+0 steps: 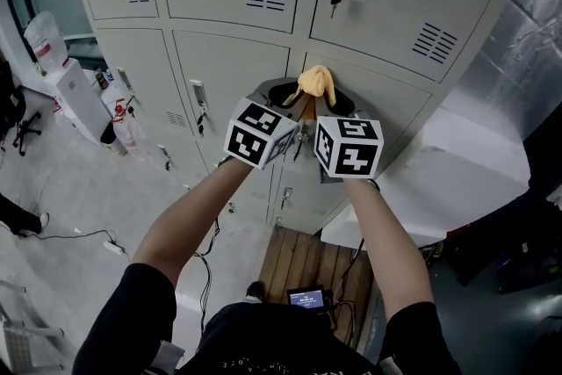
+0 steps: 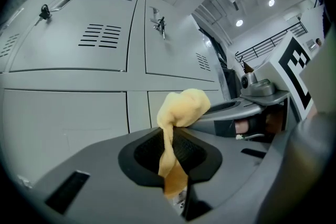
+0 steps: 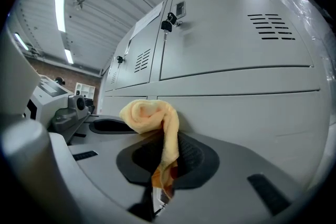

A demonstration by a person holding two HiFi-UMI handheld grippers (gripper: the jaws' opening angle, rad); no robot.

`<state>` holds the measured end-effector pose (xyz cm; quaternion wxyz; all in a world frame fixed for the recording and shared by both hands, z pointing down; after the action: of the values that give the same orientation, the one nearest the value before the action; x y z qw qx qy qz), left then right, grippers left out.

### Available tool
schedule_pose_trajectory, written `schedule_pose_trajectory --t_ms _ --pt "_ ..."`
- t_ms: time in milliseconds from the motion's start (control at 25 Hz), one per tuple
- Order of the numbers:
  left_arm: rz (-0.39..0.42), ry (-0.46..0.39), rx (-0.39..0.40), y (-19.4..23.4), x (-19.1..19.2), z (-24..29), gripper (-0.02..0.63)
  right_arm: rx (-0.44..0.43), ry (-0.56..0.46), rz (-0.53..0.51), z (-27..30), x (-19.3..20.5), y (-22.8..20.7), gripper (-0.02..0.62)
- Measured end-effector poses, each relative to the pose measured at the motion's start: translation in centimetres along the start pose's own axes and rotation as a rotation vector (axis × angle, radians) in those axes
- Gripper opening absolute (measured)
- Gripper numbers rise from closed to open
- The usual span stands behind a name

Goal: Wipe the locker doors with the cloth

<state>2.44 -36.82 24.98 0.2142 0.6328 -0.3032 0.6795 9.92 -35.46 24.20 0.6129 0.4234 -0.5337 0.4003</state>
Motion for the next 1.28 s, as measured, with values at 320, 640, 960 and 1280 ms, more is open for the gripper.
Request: schedule_pose_trajectory --t_ms 320,640,960,1280 --pt "0.008 0.010 0.032 -2.1 -0.2 1.3 0.055 0.039 0.012 0.008 -1.5 0.5 -1.9 0.061" --pt "0.010 0.014 0.097 -5.2 -0.3 3.6 0.055 0.099 0.026 0.016 -3.8 1.3 -5.0 0.061" --pt "0.017 0.010 0.176 -8.8 -0.6 6.1 0.055 0.169 0.037 0.024 -6.3 2.0 -8.4 0.061" --pt "0.028 0.007 0.252 -12.2 -1.0 8.6 0.055 0.250 0.045 0.042 -8.6 2.8 -11.8 0.061"
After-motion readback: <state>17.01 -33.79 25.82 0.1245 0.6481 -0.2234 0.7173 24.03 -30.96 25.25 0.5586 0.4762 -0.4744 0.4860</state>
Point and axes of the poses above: the fingertips, and each gripper's own axes: z forward along the fingers, y to its left, x out of its underside, the point moved 5 cm from there along -z, backward along the fingers, and after that the axes turned 1 degree about -z, right-handed, at the moved point
